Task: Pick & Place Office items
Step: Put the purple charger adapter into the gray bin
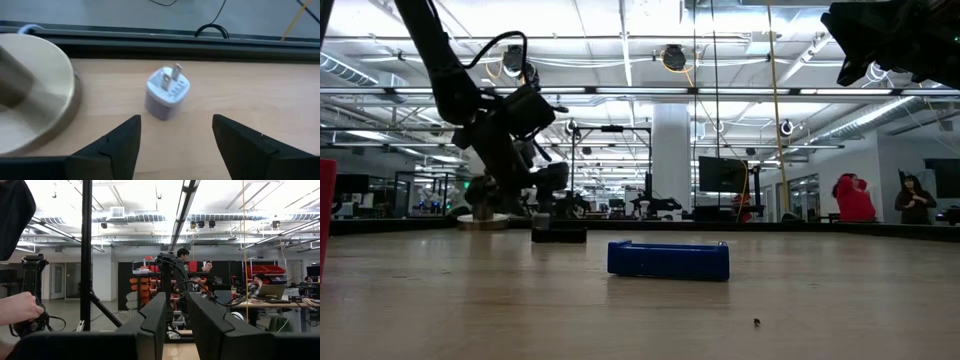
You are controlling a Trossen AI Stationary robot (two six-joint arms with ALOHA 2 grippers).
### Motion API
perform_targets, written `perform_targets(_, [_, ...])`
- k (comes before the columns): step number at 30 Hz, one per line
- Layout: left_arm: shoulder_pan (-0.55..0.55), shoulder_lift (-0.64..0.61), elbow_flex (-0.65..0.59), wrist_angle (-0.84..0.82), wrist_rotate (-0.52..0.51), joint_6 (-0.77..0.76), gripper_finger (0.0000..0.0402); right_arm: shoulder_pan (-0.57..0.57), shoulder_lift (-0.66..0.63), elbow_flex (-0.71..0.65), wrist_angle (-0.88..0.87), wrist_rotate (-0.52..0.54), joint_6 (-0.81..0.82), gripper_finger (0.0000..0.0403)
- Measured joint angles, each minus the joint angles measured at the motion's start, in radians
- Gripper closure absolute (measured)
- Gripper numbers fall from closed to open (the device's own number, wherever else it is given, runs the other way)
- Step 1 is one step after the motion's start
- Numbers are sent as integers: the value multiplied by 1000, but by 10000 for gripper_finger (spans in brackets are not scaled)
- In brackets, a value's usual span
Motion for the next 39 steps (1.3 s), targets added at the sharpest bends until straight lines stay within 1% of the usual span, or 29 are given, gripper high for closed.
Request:
perform_targets(3, [16,-16,0,-43,18,1,146,0,0,0,0,0,0,330])
perform_targets(5, [29,-19,0,-41,44,1,144,0,0,0,0,0,0,330])
perform_targets(8, [48,-19,8,-47,85,1,146,0,0,0,0,0,0,330])
perform_targets(10, [56,-19,18,-47,94,2,150,0,0,0,0,0,0,330])
perform_targets(19, [86,-19,45,-80,98,63,160,0,0,0,0,0,0,330])
perform_targets(32, [101,-19,62,-107,105,53,160,0,0,0,0,0,0,330])
perform_targets(39, [119,-19,100,-188,107,52,160,0,0,0,0,0,0,330])
